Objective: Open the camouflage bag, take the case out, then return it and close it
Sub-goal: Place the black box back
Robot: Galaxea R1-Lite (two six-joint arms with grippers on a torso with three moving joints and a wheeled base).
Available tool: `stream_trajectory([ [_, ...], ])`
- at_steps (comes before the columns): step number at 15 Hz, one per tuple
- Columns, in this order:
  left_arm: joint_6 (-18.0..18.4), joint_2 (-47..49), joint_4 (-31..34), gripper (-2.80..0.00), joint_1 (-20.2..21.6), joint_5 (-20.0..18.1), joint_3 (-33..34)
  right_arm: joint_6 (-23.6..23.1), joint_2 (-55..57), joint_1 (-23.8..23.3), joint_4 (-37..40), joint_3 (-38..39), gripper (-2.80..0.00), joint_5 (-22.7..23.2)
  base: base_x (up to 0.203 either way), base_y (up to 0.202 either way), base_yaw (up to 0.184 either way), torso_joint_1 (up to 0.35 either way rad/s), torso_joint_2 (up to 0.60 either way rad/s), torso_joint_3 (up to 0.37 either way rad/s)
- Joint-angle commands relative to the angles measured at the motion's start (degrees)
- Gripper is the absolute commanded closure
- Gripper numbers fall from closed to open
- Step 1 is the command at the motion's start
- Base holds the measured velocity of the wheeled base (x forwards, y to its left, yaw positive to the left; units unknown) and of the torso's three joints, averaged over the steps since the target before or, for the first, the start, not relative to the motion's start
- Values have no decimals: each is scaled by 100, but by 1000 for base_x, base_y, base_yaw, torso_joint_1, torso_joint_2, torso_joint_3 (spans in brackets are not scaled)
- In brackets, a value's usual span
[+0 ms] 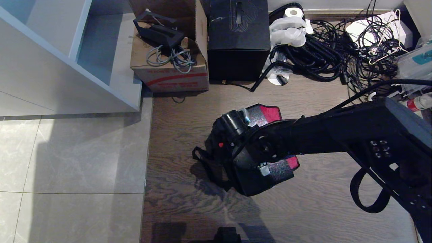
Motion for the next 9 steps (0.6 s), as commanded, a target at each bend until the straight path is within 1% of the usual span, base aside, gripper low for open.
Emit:
stream_trajectory([
  [1,-5,0,2,0,0,2,0,-25,13,-12,-6,-131,0,-29,0,0,0,0,0,0],
  [7,-5,0,2,0,0,2,0,-51,-4,-3,34,-285,0,-32,0,0,0,0,0,0],
  [9,-5,0,2,0,0,2,0,9,89,-3,32,-372,0,-30,0,0,0,0,0,0],
])
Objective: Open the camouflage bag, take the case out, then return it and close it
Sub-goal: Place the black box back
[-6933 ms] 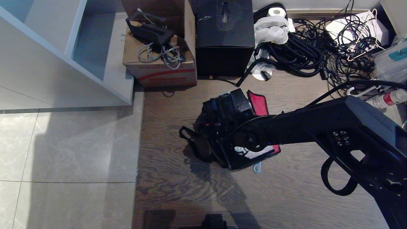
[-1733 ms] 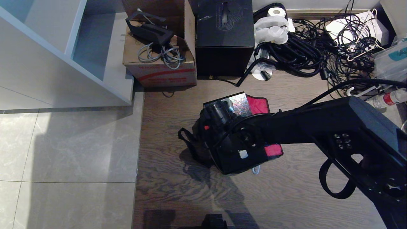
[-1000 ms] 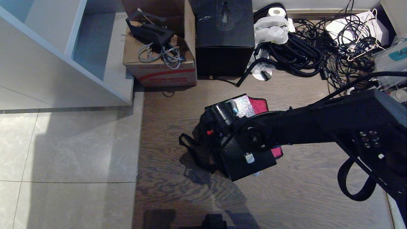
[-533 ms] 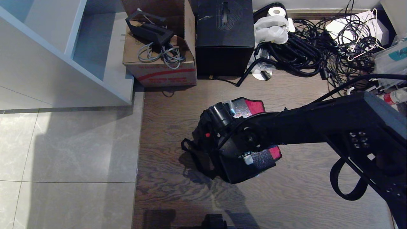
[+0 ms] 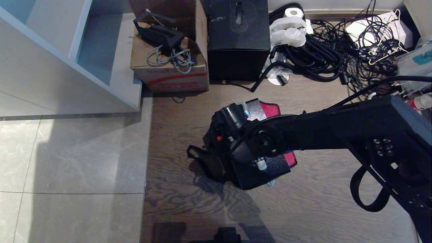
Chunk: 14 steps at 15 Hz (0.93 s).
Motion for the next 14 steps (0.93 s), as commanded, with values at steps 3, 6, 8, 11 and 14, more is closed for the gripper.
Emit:
stream_trajectory([
  [3,-4,0,0,0,0,2,0,40,374,-3,-83,-131,0,-20,0,0,0,0,0,0],
  [6,-4,0,0,0,0,2,0,44,675,1,-151,-305,0,-19,0,0,0,0,0,0],
  [8,-4,0,0,0,0,2,0,43,850,4,-178,-437,0,-27,0,0,0,0,0,0],
  [11,-4,0,0,0,0,2,0,56,1003,4,-185,-596,0,-23,0,0,0,0,0,0],
  [14,-4,0,0,0,0,2,0,60,1022,4,-119,-607,-280,200,0,0,0,0,0,0],
])
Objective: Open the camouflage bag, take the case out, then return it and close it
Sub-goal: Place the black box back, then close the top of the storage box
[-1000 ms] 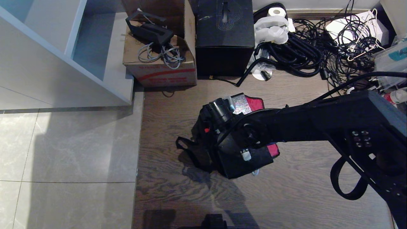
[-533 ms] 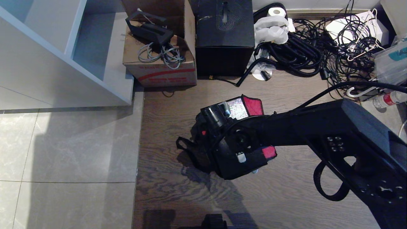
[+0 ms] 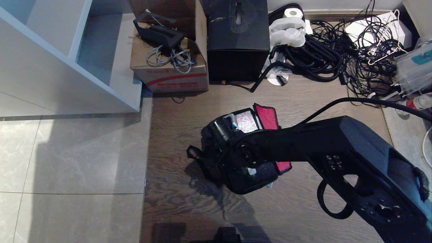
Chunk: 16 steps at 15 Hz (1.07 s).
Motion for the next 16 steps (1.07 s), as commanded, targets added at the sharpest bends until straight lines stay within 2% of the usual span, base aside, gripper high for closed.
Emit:
stream_trajectory([
  [1,-2,0,0,0,0,2,0,9,45,-32,0,44,-280,122,0,0,0,0,0,0],
  [5,-2,0,0,0,0,2,0,24,-287,135,4,420,-280,148,0,0,0,0,0,0],
  [7,-2,0,0,0,0,2,0,186,-816,148,-23,1021,-280,336,0,0,0,0,0,0],
  [9,-2,0,0,0,0,2,0,551,-1402,62,-13,1894,-280,744,0,0,0,0,0,0],
  [10,-2,0,0,0,0,2,0,731,-1679,-32,-44,2332,-280,1107,0,0,0,0,0,0],
  [12,-2,0,0,0,0,2,0,1233,-2326,-340,-363,3322,-280,2242,0,0,0,0,0,0],
  [14,-2,0,0,0,0,2,0,1664,-2875,-768,-653,4326,-280,3109,0,0,0,0,0,0],
  [15,-2,0,0,0,0,2,0,2059,-3075,-1040,-809,4778,-280,3412,0,0,0,0,0,0],
  [16,-2,0,0,0,0,2,0,2725,-3211,-1372,-1138,5159,-280,3666,0,0,0,0,0,0],
])
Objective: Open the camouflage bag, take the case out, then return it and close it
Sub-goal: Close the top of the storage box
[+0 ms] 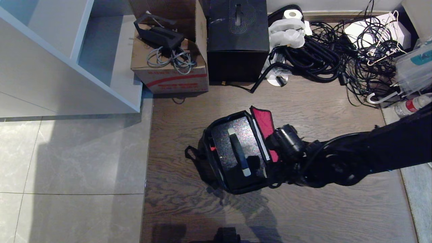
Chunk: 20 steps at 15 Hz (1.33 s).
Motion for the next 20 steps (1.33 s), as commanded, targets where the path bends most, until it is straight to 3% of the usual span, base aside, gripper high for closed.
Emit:
stream_trajectory([
  [1,-5,0,0,0,-2,2,0,1011,-516,-633,-744,804,-280,500,0,0,0,0,0,0],
  [4,-5,0,0,0,-2,2,0,1908,-392,-1283,-2209,1699,-280,852,0,0,0,0,0,0],
  [6,-5,0,0,0,-2,2,0,2312,54,-1560,-2709,1965,-280,912,0,0,0,0,0,0],
  [10,-5,0,0,0,-2,2,0,2443,807,-1894,-3431,1817,-280,906,0,0,0,0,0,0],
  [14,-5,0,0,0,-2,2,0,2541,41,-1930,-3526,2148,-280,1140,0,0,0,0,0,0],
  [15,-5,0,0,0,-2,2,0,2530,-250,-1917,-3530,2356,0,1302,0,0,0,0,0,0],
  [20,-5,0,0,0,-2,2,0,2182,-1854,-1765,-3446,3435,0,1585,0,0,0,0,0,0],
])
